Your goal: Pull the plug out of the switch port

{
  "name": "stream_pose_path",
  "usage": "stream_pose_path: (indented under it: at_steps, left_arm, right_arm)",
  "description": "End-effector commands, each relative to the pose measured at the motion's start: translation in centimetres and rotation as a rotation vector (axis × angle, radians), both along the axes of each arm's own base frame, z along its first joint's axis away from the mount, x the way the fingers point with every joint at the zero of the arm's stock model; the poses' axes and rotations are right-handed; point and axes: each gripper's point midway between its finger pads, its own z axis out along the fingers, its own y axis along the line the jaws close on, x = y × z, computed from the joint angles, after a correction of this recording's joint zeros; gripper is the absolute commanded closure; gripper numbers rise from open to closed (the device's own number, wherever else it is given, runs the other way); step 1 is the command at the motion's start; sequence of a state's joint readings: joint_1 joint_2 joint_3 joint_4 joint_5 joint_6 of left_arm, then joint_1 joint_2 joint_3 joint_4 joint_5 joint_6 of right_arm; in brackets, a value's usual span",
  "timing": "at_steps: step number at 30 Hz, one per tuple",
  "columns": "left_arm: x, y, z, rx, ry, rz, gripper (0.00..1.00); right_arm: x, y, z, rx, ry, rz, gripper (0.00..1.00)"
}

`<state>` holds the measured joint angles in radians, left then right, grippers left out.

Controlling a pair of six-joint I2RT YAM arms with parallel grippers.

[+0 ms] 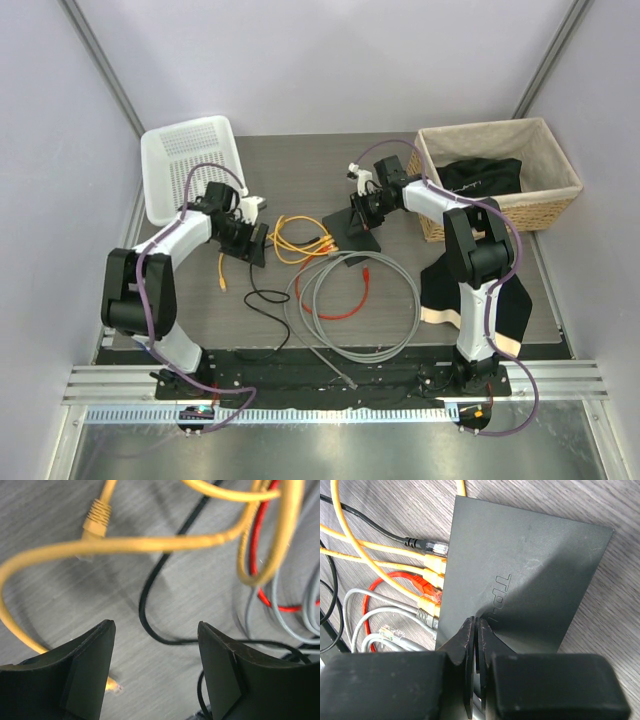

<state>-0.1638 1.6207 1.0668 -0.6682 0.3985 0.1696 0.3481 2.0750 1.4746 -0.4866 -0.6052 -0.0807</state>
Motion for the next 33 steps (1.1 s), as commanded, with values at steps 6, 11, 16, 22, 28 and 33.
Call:
stream_pose_path:
  at_steps: [6, 11, 16, 22, 28, 33]
  left_arm:
    - [5.6, -1.1, -0.9, -0.016, -0.118, 0.018, 0.37]
    - [0.7, -2.5, -0.1, -0.140, 0.036, -0.184, 0.75]
    - [-6.5, 1.1, 2.1, -0.105, 0.232, -0.417, 0.95]
    - [-6.6, 8.2, 5.8, 0.069, 0.133, -0.412, 1.00]
    - [-5.7, 13.6, 10.8, 0.260, -0.154, -0.268, 1.00]
    - [-3.8, 21.6, 12.4, 0.604, -0.332, -0.024, 1.00]
  right_arm:
    - [-2.5, -2.3, -4.9, -0.173, 0.065, 0.005, 0.91]
    - [-2.5, -2.5, -4.4, -0.179, 0.045, 0.006, 0.91]
    - [-2.6, -2.5, -4.5, -0.182, 0.045, 0.006, 0.91]
    - [-2.8, -2.3, -4.8, -0.176, 0.062, 0.008, 0.91]
    - [-2.8, -2.3, -4.9, -0.180, 0.063, 0.008, 0.91]
    - [-2.9, -2.0, -5.2, -0.173, 0.078, 0.009, 0.91]
